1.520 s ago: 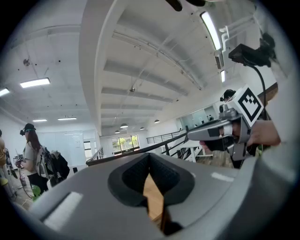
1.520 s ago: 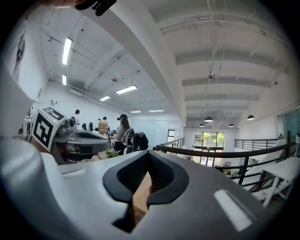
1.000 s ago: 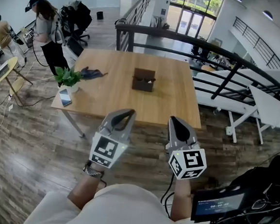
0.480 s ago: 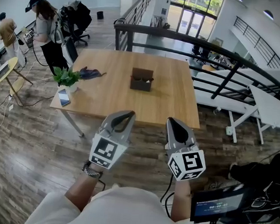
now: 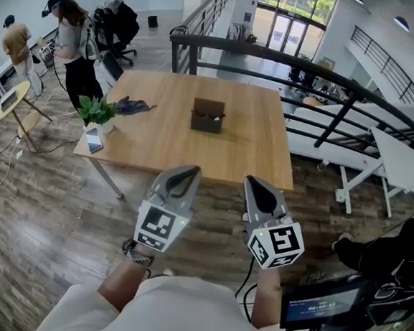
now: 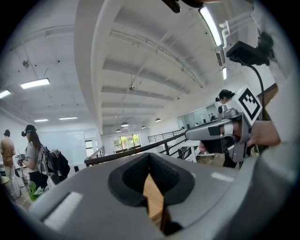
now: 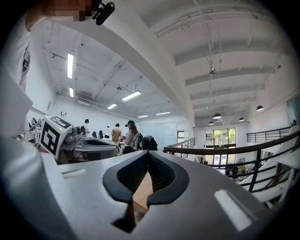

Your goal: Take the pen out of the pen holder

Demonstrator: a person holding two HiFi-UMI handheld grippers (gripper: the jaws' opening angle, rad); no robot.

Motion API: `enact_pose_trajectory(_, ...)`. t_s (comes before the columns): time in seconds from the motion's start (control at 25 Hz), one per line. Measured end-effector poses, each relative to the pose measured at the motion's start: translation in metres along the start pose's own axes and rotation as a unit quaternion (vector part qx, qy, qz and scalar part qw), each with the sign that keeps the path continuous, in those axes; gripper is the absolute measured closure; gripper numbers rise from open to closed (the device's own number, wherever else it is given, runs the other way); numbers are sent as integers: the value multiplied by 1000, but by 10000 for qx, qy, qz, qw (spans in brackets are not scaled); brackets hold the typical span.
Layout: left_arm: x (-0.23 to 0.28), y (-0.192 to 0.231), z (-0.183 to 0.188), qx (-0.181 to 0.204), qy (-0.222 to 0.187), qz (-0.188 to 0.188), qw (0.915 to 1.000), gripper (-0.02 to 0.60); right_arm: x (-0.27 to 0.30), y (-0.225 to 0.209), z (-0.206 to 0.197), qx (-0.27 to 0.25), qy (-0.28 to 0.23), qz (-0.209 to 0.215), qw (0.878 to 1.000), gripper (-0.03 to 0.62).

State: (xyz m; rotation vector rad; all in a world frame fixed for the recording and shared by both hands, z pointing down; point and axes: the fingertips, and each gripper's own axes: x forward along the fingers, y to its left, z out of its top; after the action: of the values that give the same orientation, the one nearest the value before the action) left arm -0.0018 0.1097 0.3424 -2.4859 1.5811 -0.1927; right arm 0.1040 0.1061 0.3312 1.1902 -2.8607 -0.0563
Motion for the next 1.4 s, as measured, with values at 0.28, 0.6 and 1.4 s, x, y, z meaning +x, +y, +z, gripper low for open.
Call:
enact_pose_trajectory(0.28,3,-13,3,7,48,137,9999,581,-11,-6,-4,46,5,100,9999,592)
enact_pose_trajectory(0.6,7,-15,-5,-73,157,191,9997,581,-12,-9,-12,90,100,354,9993,592)
enact_pose_trajectory(1.4,103,47,-19,-113,27,-129,9998,581,78,-78,-9,-123,224,-226,9994,592)
